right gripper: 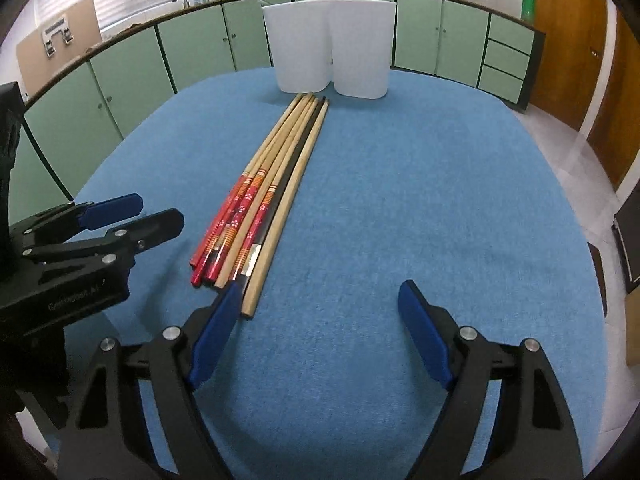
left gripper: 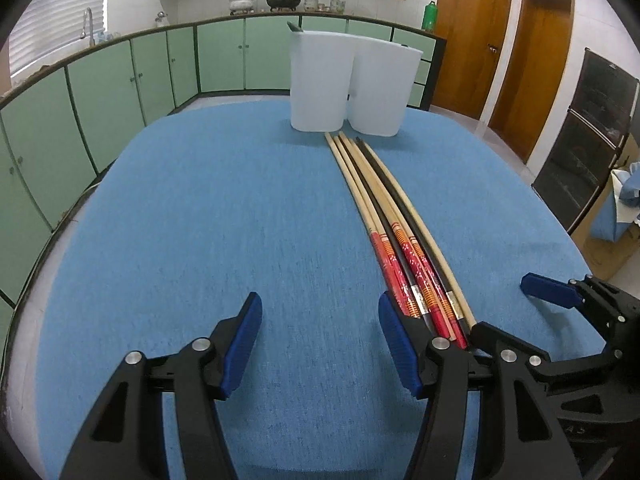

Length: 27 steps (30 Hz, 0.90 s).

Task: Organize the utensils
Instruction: 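Separate and grasp a plain wooden chopstick with the right gripper, then grasp a red-patterned chopstick with the left gripper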

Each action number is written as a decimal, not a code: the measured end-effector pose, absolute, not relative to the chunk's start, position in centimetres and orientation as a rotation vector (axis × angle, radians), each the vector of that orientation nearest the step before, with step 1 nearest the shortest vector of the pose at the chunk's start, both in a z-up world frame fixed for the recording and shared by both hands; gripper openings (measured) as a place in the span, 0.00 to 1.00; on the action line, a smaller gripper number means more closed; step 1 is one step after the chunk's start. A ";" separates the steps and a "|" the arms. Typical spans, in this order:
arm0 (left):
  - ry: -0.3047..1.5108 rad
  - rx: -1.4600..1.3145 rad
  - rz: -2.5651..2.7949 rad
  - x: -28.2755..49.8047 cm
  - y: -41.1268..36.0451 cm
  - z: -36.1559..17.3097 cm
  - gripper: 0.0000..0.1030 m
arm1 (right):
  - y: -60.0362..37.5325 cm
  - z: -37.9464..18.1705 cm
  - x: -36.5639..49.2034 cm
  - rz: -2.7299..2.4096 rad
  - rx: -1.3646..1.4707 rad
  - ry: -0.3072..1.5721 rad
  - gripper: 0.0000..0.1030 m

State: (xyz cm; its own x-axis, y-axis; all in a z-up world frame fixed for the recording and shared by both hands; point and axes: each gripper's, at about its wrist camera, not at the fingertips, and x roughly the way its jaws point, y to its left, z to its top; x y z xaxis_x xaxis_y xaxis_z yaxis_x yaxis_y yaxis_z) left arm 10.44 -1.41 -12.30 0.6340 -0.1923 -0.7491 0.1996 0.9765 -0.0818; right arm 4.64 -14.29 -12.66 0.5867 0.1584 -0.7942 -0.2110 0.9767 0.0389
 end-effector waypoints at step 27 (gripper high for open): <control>0.863 0.056 -0.299 9.1 -3.4 -11.9 0.59 | -16.2 -12.6 4.0 0.243 0.017 0.909 0.06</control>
